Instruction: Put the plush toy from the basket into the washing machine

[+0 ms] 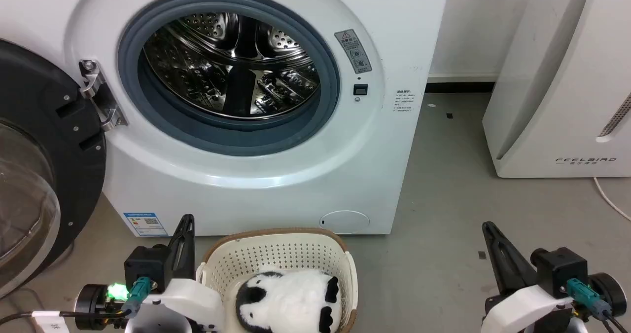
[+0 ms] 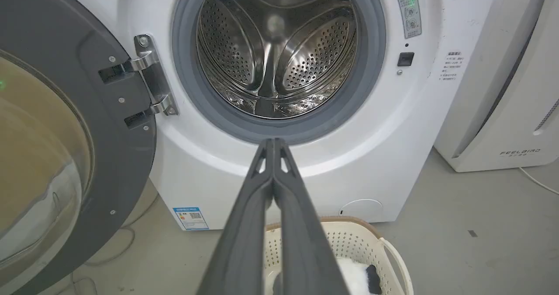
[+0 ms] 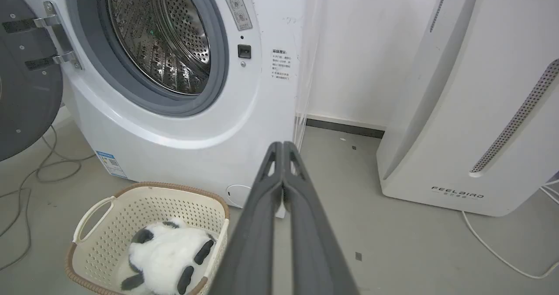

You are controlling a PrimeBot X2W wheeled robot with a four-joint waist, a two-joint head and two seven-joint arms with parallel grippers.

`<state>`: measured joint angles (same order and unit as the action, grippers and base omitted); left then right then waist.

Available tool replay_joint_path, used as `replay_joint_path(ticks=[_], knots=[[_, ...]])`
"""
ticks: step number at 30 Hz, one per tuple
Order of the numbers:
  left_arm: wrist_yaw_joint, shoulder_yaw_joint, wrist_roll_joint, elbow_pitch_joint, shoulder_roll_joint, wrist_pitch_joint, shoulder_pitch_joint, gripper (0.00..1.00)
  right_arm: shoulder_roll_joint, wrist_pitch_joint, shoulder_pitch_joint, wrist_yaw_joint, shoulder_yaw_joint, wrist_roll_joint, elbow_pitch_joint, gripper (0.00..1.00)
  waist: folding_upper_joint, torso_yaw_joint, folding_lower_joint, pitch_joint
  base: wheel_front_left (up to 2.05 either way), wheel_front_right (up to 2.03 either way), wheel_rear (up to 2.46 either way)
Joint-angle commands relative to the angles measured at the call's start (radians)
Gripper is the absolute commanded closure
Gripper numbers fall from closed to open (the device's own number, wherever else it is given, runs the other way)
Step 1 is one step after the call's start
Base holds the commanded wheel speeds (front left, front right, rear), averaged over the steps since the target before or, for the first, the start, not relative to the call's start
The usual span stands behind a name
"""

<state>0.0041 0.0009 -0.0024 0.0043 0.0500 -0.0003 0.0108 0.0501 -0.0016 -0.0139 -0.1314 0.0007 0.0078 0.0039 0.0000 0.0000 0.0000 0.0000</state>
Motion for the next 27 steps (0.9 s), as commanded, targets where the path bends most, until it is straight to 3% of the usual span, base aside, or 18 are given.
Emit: replay_joint_path(ticks=[1,21,22,27], knots=[[-0.004,-0.001,0.002,-0.004,0.000,0.000,-0.011,1.00,0.000,0.002,0.014,0.001,-0.001,-0.008,-0.004,1.00,0.0000,0.000,0.0000,0.000,0.00,0.00,0.00],[-0.004,-0.001,0.002,-0.004,0.000,0.000,-0.011,1.00,0.000,0.002,0.014,0.001,-0.001,-0.008,-0.004,1.00,0.0000,0.000,0.0000,0.000,0.00,0.00,0.00],[0.000,0.000,0.000,0.000,0.000,0.000,0.000,0.00,0.000,0.000,0.000,0.000,0.000,0.000,0.000,0.00,0.0000,0.000,0.0000,0.000,0.00,0.00,0.00],[0.006,-0.002,-0.004,0.003,0.000,-0.006,0.002,0.00,0.000,-0.006,-0.001,0.000,-0.006,0.012,-0.001,0.00,0.0000,0.000,0.0000,0.001,0.00,0.00,0.00]])
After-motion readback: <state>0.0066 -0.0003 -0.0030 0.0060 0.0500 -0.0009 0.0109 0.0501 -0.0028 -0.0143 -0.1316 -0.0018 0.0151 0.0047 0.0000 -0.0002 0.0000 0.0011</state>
